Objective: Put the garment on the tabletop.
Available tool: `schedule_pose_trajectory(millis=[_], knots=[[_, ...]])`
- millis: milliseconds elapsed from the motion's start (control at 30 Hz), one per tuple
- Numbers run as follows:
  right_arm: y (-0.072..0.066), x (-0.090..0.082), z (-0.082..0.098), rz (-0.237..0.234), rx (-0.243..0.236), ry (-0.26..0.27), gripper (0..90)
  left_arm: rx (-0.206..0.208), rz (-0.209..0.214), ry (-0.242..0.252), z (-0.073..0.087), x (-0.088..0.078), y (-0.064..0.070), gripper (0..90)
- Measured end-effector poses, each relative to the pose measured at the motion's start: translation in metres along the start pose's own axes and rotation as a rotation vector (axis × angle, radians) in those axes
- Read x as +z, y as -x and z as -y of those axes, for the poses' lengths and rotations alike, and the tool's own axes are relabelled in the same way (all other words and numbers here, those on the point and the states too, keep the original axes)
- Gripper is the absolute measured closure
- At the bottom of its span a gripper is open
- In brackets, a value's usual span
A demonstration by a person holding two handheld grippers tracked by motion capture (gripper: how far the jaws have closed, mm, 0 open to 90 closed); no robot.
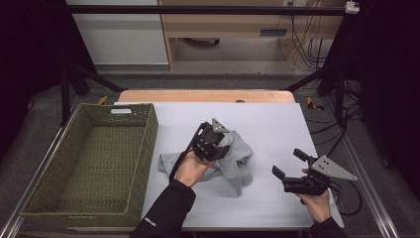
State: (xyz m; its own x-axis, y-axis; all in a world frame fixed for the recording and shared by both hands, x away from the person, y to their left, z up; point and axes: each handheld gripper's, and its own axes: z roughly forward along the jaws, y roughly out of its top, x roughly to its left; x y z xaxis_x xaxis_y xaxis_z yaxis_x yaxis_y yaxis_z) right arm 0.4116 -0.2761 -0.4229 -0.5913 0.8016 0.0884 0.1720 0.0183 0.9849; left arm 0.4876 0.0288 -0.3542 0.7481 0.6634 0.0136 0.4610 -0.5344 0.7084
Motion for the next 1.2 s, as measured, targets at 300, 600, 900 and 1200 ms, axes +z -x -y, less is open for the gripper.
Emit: schedule_pose_trajectory(millis=[300, 600, 900, 1200], knots=[[0.002, -0.002, -0.003, 0.0, -0.014, 0.018, 0.3, -0.007, 0.008, -0.032, 0.014, 0.015, 0.003, 61.0], [0.0, -0.002, -0.003, 0.001, 0.002, 0.007, 0.3, -0.019, -0.054, 0.062, 0.016, -0.003, 0.001, 18.2], [-0.001, 0.0, -0.004, 0.009, 0.019, 0.007, 0.3, -0.034, -0.077, 0.209, 0.025, -0.036, -0.002, 10.3], [0.001, 0.0, -0.004, 0.005, 0.014, 0.008, 0.3, -0.072, -0.077, 0.392, 0.059, -0.058, -0.004, 7.9]])
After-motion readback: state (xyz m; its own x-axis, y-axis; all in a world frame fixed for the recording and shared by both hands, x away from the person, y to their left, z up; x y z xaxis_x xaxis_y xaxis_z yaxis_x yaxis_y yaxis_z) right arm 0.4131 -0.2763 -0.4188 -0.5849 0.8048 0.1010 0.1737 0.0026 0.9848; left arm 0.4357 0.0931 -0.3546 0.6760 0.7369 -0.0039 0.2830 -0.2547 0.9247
